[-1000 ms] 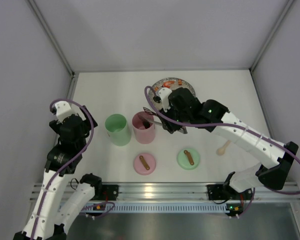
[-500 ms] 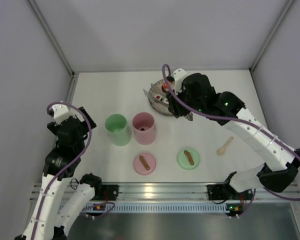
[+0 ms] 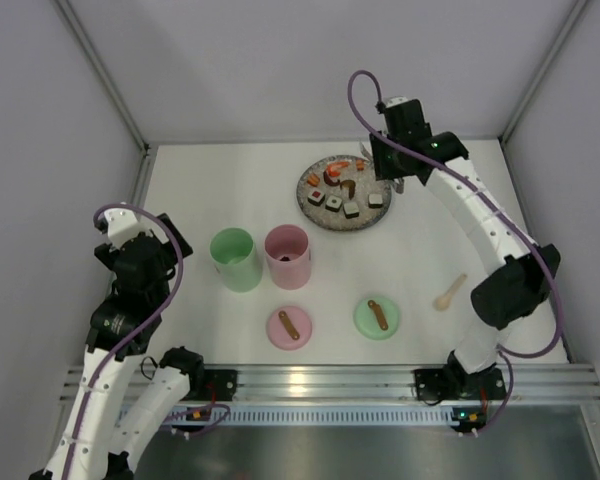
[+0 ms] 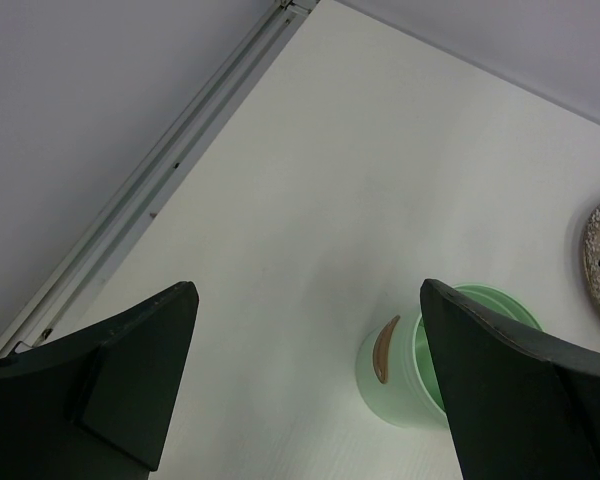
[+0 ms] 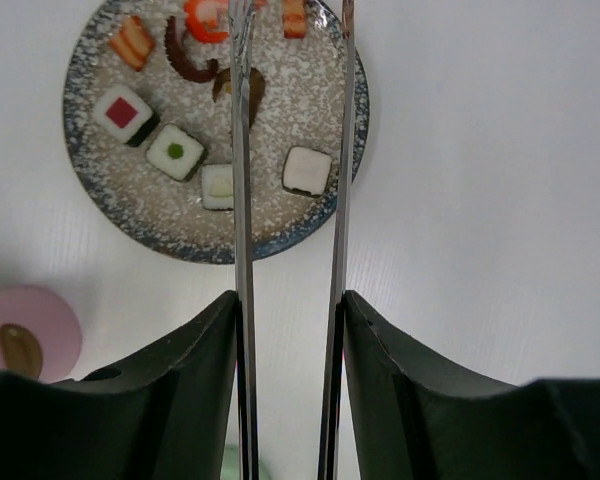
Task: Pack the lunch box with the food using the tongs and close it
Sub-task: Pick up the fake food from the plate.
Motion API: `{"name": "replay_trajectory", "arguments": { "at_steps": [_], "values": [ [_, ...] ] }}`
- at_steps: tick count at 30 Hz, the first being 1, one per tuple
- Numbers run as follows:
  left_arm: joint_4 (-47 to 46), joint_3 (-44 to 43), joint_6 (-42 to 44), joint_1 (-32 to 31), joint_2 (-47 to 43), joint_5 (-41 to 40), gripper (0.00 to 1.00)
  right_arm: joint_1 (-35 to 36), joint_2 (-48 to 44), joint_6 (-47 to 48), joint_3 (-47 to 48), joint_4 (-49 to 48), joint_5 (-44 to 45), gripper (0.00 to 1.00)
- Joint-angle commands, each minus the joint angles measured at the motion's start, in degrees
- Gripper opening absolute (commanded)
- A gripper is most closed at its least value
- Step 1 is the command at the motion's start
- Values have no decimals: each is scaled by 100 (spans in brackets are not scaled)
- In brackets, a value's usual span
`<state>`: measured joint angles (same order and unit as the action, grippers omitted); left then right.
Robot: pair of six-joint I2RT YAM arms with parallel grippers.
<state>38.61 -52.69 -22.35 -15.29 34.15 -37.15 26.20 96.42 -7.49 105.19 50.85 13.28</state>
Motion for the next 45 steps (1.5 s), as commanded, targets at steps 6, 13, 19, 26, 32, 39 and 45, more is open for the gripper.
{"name": "replay_trajectory", "arguments": {
  "at_steps": [6,13,19,26,32,39,45],
  "values": [
    [-187,30,55,35,92,-56,99,-405,1254,247,1100,-277,-176,44],
    [-196,30,64,35,65,-82,99,-475,1985,292,1653,-216,-387,42],
    [-187,39,64,35,74,-65,99,-528,2416,335,1803,-190,-572,41],
    [-205,48,64,35,83,49,99,-554,2697,344,1777,-207,-581,40],
    [-213,39,73,35,153,120,99,-607,2803,362,1637,-234,-546,36],
    [-205,39,64,35,145,120,99,-642,2821,371,1601,-313,-502,31],
    [-205,39,64,35,144,120,99,-651,2663,380,1558,-234,-519,21]
  ]
}}
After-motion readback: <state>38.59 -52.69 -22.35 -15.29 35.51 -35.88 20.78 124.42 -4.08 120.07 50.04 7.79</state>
